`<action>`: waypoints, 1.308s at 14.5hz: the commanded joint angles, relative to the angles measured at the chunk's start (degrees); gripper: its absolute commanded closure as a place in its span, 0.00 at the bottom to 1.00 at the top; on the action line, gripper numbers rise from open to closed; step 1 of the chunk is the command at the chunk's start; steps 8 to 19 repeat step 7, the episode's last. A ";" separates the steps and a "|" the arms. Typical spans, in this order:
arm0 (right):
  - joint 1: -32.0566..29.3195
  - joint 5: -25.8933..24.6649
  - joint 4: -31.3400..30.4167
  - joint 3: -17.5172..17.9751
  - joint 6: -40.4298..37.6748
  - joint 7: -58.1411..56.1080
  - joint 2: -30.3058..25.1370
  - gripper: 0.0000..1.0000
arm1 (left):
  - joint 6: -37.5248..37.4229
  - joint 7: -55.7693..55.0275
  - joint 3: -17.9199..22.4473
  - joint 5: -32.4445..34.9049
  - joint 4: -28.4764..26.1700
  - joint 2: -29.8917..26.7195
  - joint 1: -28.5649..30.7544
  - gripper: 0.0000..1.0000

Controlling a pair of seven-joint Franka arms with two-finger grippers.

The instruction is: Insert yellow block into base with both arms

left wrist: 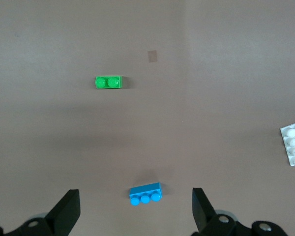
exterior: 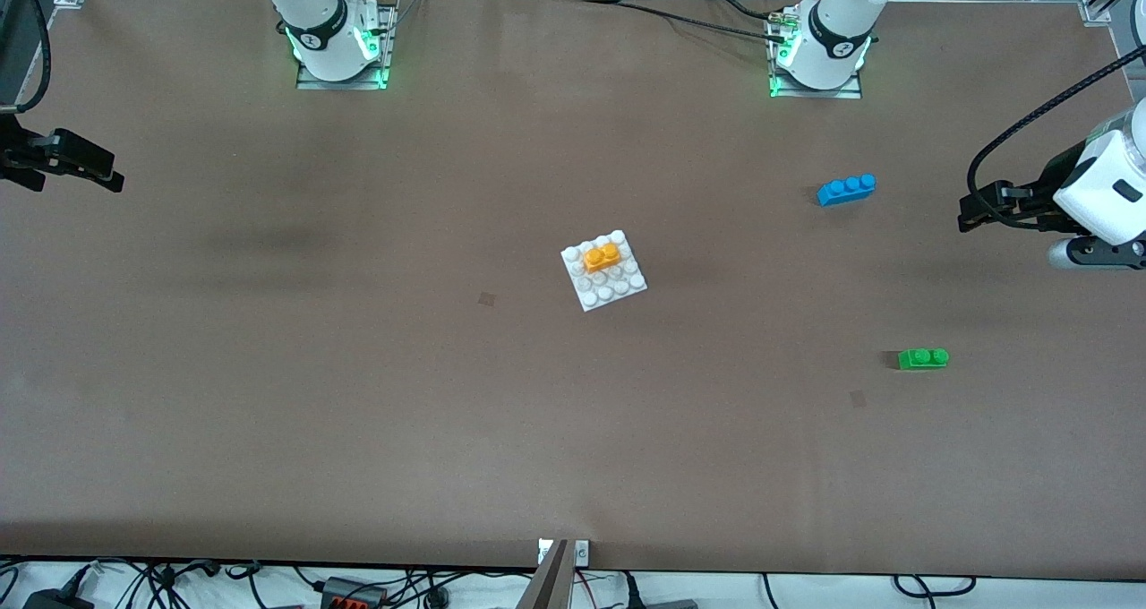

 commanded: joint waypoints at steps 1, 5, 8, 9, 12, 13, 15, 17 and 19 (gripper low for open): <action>-0.08 -0.05 1.09 0.31 -0.74 0.29 0.04 0.00 | -1.24 1.36 -0.05 -0.83 1.05 -0.05 0.46 0.00; -0.08 -0.05 1.09 0.39 -1.00 0.12 -0.22 0.00 | -1.24 1.36 -0.05 -0.92 1.05 -0.05 0.55 0.00; -0.08 -0.05 1.18 0.31 -1.09 0.12 -0.31 0.00 | -1.24 1.45 -0.05 -0.92 1.05 -0.05 0.55 0.00; -0.08 -0.05 1.18 0.31 -1.09 0.12 -0.31 0.00 | -1.24 1.45 -0.05 -0.92 1.05 -0.05 0.55 0.00; -0.08 -0.05 1.18 0.31 -1.09 0.12 -0.31 0.00 | -1.24 1.45 -0.05 -0.92 1.05 -0.05 0.55 0.00; -0.08 -0.05 1.18 0.31 -1.09 0.12 -0.31 0.00 | -1.24 1.45 -0.05 -0.92 1.05 -0.05 0.55 0.00; -0.08 -0.05 1.18 0.31 -1.09 0.12 -0.31 0.00 | -1.24 1.45 -0.05 -0.92 1.05 -0.05 0.55 0.00; -0.08 -0.05 1.18 0.31 -1.09 0.12 -0.31 0.00 | -1.24 1.45 -0.05 -0.92 1.05 -0.05 0.55 0.00; -0.08 -0.05 1.18 0.31 -1.09 0.12 -0.31 0.00 | -1.24 1.45 -0.05 -0.92 1.05 -0.05 0.55 0.00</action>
